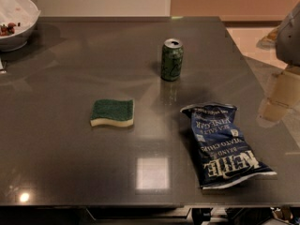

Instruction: Move green can near sponge

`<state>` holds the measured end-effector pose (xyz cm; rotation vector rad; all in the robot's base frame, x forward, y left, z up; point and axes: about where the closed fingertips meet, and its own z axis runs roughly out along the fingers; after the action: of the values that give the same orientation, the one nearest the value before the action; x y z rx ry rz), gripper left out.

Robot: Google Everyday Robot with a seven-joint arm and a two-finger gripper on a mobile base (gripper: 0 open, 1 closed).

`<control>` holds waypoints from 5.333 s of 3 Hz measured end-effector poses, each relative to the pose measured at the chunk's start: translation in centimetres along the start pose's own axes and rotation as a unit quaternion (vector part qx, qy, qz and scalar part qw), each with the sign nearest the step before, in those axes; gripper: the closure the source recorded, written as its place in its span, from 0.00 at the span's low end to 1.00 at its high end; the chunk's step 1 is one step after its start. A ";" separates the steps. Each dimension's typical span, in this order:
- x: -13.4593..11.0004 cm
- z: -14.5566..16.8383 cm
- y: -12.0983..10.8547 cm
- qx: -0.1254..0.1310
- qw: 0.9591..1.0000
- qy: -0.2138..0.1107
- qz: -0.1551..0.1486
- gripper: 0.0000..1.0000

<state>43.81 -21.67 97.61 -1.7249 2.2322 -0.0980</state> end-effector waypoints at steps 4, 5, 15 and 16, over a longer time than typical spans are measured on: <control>-7.0 6.2 -8.5 -0.029 0.994 -0.104 0.019 0.00; -9.0 8.4 -11.0 -0.037 0.991 -0.128 0.029 0.00; -21.1 11.4 -9.7 -0.094 0.956 -0.279 -0.011 1.00; -22.9 11.4 -7.8 -0.110 0.951 -0.286 -0.040 1.00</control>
Offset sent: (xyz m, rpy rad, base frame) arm 0.1540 0.0657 -0.0263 0.2987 0.0054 0.0423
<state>59.46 -0.35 93.49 -1.6731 1.7903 0.5810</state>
